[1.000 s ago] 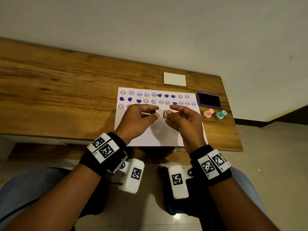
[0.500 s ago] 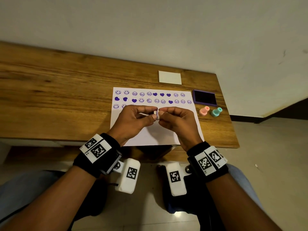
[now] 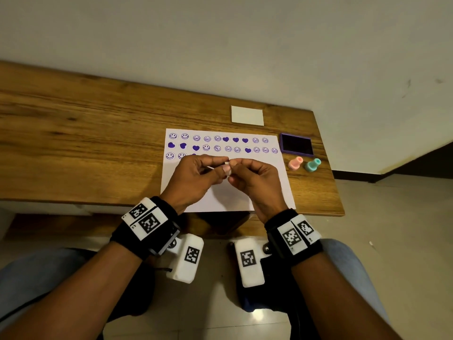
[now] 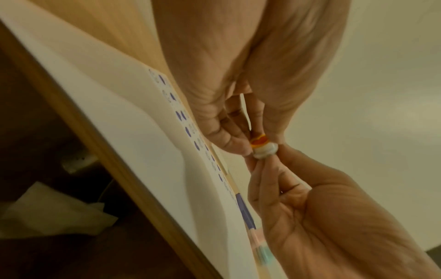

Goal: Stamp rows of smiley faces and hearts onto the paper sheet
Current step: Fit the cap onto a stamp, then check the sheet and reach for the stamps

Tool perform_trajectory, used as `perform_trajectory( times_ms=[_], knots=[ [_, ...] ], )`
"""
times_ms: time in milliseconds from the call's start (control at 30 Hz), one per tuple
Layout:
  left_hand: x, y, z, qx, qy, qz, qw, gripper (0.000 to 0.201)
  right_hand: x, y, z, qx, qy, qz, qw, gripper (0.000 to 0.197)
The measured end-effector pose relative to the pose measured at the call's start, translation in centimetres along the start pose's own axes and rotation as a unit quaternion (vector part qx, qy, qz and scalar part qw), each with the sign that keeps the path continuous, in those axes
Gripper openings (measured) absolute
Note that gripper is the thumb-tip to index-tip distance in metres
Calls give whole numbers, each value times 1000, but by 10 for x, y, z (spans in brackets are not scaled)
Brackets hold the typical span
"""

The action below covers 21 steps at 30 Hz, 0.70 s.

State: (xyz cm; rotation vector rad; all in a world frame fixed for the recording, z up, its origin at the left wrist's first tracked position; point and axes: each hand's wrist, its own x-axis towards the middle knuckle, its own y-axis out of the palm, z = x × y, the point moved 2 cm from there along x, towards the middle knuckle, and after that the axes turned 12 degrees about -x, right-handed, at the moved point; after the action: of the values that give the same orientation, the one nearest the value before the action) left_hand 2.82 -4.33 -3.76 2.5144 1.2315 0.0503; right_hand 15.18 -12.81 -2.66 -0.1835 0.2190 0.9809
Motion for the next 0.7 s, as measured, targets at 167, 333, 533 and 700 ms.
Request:
perform_trajectory(
  times_ms=[167,333,533,700],
  knots=[
    [1,-1,8,93,1,-15,996,34,3,0,-3,-91,-24,-58,994,12],
    [-1,-24,0,334,130,-22,934,32,10,-71,5,-467,-88,-186,860,27],
    [7,-48,-12,398,130,-87,904,24,10,-145,3,-544,-8,-290,787,27],
    [13,-60,-21,451,95,-117,880,38,14,-156,-6,-564,18,-277,778,24]
  ],
)
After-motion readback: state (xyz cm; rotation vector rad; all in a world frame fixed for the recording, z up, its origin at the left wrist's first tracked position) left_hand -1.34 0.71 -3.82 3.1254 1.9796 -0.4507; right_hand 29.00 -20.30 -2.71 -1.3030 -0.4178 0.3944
